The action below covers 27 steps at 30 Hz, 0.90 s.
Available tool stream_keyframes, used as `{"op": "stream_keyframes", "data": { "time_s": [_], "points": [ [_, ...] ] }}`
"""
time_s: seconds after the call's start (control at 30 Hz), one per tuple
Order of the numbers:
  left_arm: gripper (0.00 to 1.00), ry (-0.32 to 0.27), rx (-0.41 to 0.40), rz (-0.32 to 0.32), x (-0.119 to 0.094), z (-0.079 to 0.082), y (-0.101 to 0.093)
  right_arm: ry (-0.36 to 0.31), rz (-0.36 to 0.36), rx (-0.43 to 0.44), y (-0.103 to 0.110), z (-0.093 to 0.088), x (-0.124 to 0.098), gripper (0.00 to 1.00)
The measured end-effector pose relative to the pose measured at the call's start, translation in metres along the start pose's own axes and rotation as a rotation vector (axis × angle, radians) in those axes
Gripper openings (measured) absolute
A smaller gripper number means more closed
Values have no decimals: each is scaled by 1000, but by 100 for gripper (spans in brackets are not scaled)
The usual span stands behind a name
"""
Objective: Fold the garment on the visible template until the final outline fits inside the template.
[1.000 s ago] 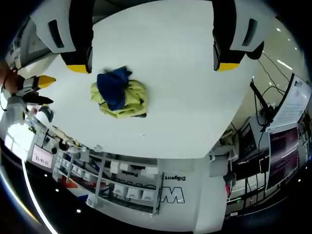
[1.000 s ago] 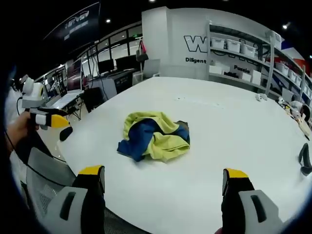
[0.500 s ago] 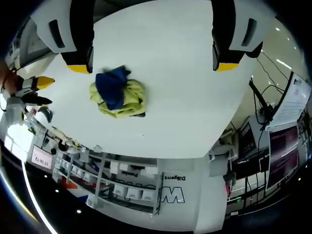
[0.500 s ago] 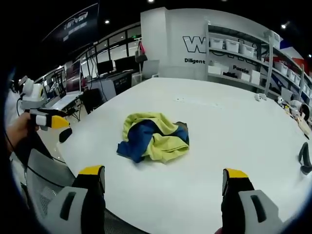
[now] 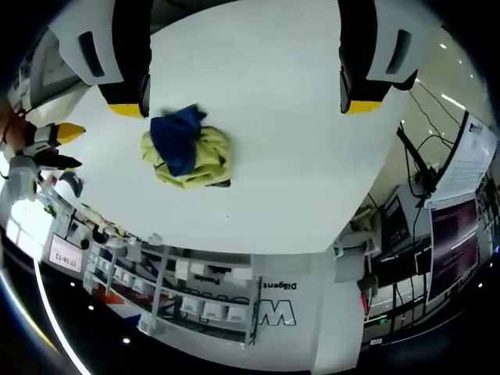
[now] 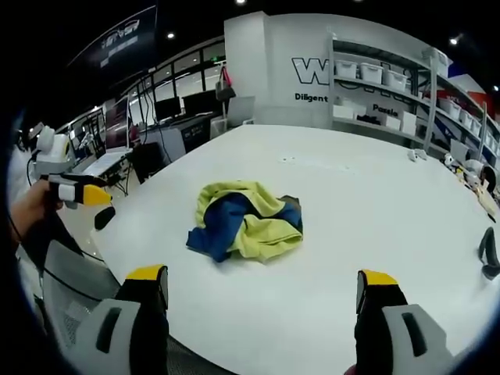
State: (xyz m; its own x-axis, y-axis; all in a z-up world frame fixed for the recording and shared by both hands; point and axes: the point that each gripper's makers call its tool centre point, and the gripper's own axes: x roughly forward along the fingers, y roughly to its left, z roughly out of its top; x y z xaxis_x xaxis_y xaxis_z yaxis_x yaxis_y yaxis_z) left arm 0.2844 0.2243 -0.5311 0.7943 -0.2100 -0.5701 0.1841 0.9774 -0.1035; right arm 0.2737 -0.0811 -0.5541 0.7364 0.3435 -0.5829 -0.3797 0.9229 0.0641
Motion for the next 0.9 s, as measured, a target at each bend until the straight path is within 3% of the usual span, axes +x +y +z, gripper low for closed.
{"op": "stream_keyframes", "data": {
  "time_s": [0.9],
  "points": [
    [96,14,-16,10,0,-8,2,13,9,-2,2,-2,3,99]
  ]
}}
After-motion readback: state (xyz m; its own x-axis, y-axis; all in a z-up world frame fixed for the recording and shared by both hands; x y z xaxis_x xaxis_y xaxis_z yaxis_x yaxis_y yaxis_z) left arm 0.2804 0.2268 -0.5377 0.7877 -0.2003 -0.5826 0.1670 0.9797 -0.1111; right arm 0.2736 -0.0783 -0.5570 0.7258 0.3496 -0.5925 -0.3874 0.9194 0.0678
